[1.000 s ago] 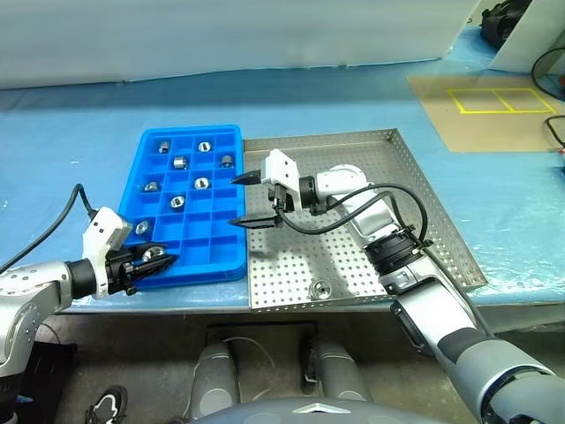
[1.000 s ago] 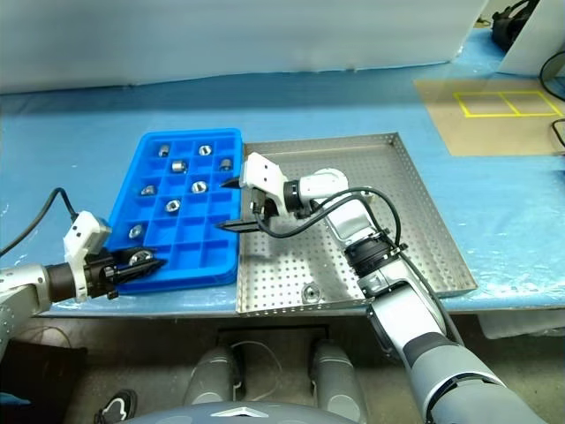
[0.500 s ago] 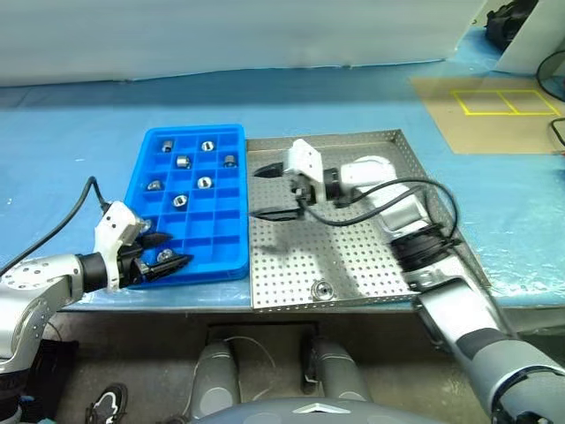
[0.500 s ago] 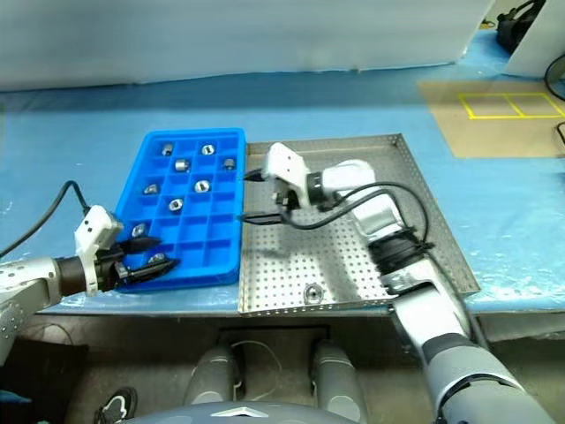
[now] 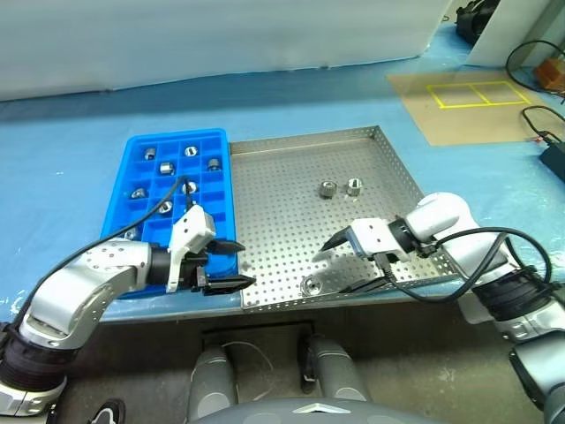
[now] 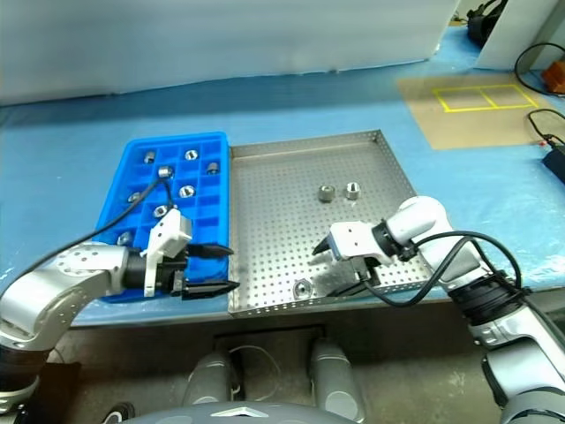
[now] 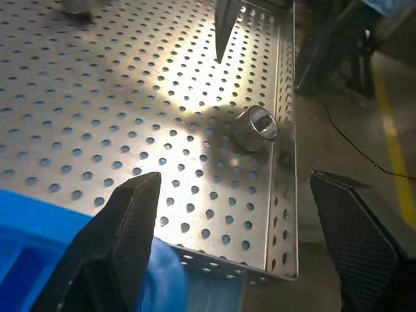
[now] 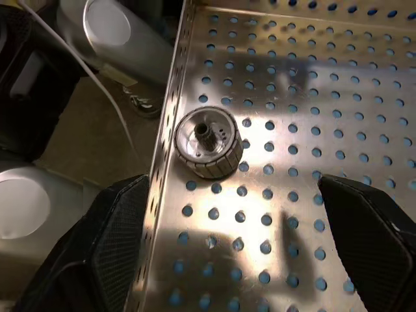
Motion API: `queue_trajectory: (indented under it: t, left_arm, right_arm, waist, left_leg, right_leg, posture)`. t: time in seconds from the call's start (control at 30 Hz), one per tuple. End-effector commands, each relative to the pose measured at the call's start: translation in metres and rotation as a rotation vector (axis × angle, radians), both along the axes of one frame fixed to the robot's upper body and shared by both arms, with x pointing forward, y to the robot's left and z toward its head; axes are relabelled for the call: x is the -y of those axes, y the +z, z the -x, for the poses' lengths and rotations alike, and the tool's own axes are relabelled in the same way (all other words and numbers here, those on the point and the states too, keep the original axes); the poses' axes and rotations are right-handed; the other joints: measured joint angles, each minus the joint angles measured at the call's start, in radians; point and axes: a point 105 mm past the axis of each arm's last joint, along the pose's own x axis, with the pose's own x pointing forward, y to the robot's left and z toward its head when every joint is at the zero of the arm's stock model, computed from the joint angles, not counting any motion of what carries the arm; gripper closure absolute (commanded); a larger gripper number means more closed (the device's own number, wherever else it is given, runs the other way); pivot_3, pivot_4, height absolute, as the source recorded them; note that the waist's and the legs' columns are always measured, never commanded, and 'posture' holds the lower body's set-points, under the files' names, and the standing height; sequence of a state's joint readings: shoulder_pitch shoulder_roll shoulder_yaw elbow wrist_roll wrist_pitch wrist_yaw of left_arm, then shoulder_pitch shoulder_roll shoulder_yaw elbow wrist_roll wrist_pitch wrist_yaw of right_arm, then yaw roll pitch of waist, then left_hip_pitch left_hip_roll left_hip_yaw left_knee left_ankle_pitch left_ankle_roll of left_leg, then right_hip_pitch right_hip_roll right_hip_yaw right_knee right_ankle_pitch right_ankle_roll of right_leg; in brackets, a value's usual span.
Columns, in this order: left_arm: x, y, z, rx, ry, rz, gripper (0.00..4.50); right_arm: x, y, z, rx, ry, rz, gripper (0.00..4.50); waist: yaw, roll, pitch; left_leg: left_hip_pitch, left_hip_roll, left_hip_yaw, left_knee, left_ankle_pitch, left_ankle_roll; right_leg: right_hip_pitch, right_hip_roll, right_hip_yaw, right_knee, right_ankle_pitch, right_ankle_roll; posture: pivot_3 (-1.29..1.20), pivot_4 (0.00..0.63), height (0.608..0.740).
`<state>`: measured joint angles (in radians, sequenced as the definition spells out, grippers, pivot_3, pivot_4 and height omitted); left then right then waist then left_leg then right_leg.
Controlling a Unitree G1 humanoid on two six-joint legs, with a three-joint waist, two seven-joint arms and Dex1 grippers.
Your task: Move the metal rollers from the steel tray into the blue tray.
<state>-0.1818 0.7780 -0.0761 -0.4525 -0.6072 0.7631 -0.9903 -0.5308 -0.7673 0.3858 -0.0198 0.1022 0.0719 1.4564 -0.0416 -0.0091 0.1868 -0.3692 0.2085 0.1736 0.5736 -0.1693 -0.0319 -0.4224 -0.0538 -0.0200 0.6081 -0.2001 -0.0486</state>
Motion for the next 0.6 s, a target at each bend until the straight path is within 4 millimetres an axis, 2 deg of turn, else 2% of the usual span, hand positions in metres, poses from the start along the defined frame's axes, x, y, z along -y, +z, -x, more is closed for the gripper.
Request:
queue_trajectory:
  t: [0.03, 0.37, 0.6]
  left_arm:
    - [0.003, 0.004, -0.004, 0.04, -0.036, -0.005, 0.67]
    - [-0.004, -0.002, 0.0, 0.021, -0.026, -0.023, 0.67]
    - [-0.007, 0.0, 0.002, 0.017, -0.003, -0.035, 0.67]
  right_arm:
    - [-0.009, -0.013, -0.004, 0.106, 0.048, 0.015, 0.19]
    - [-0.014, -0.02, -0.005, 0.108, 0.085, 0.004, 0.19]
    - [-0.032, -0.029, 0.006, 0.059, 0.138, -0.023, 0.19]
  waist:
    - [0.0, -0.002, -0.001]
    - [0.002, -0.002, -0.001]
    - [0.003, -0.001, -0.001]
  left_leg:
    - [0.0, 0.0, 0.0, 0.001, 0.0, 0.0]
    - [-0.005, -0.001, 0.0, 0.002, -0.003, 0.004]
    - [-0.003, -0.001, 0.0, 0.002, -0.003, 0.004]
  right_leg:
    - [0.0, 0.0, 0.0, 0.0, 0.0, 0.0]
    - [0.0, -0.002, -0.001, -0.002, 0.004, -0.007]
    - [0.001, -0.002, -0.001, -0.001, 0.004, -0.007]
  posture:
    - [-0.29, 0.15, 0.74]
    - [-0.27, 0.15, 0.74]
    - [-0.25, 0.15, 0.74]
